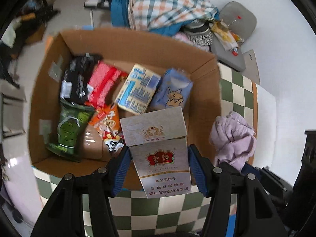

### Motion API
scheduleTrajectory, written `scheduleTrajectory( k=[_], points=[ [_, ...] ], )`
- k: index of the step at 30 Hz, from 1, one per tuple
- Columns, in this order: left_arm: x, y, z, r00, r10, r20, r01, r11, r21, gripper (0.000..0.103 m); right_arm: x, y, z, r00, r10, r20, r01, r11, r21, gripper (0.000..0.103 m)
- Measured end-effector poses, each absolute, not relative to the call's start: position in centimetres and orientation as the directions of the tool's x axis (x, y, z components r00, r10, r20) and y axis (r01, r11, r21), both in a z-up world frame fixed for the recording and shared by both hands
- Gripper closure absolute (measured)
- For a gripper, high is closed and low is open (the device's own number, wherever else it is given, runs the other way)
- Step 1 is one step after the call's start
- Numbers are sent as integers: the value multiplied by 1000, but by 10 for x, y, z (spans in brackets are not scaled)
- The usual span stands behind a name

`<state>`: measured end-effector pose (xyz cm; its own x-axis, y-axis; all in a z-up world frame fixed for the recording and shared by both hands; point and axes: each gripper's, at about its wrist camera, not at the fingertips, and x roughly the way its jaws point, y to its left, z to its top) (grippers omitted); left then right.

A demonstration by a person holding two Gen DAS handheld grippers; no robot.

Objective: Organize soft objects
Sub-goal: 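Carry both items into the box and open both tools to release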

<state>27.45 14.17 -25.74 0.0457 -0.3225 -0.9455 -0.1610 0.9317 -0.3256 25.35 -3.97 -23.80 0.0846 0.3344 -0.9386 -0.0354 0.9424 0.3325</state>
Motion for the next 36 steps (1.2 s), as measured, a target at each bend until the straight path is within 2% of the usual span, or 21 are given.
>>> scheduleTrajectory(
  k=[5, 10, 13, 16, 18, 19, 22, 25, 27, 32, 35, 36],
  points=[
    [287, 144, -282, -19, -404, -915, -191, 900, -393, 47, 267, -36, -252, 79, 307, -949, -7, 952, 307, 59],
    [295, 137, -290, -63, -402, -913, -185, 904, -385, 47, 275, -35, -265, 63, 288, -955, 14, 957, 290, 59],
    [295, 136, -295, -93, -446, -890, -222, 881, -419, 46, 277, -37, -272, 56, 280, -958, 32, 959, 282, 57],
    [294, 137, -291, -77, -421, -904, -214, 892, -398, 46, 279, -39, -276, 54, 270, -961, 41, 961, 272, 55],
    [293, 138, -289, -75, -402, -912, -204, 902, -381, 31, 279, -39, -276, 51, 261, -964, 39, 964, 263, 49],
    [292, 138, -288, -69, -392, -918, -199, 907, -372, 28, 278, -39, -275, 52, 254, -966, 39, 966, 256, 44],
    [288, 142, -280, -41, -359, -932, -187, 920, -346, 27, 278, -40, -271, 60, 241, -969, 35, 969, 243, 41],
    [284, 148, -273, -12, -327, -945, -179, 931, -319, 20, 276, -40, -264, 78, 215, -974, 22, 976, 217, 40],
    [279, 153, -265, 18, -281, -960, -169, 945, -280, 12, 275, -40, -260, 83, 198, -977, 13, 980, 200, 36],
    [265, 156, -245, 91, -144, -985, -132, 979, -155, 11, 270, -38, -251, 109, 160, -981, -11, 987, 160, 35],
    [255, 162, -236, 137, -74, -988, -130, 987, -92, 2, 266, -37, -249, 109, 150, -983, -19, 989, 149, 35],
    [253, 163, -233, 150, -60, -987, -134, 988, -80, 2, 264, -37, -248, 112, 149, -982, -21, 989, 148, 35]
  ],
)
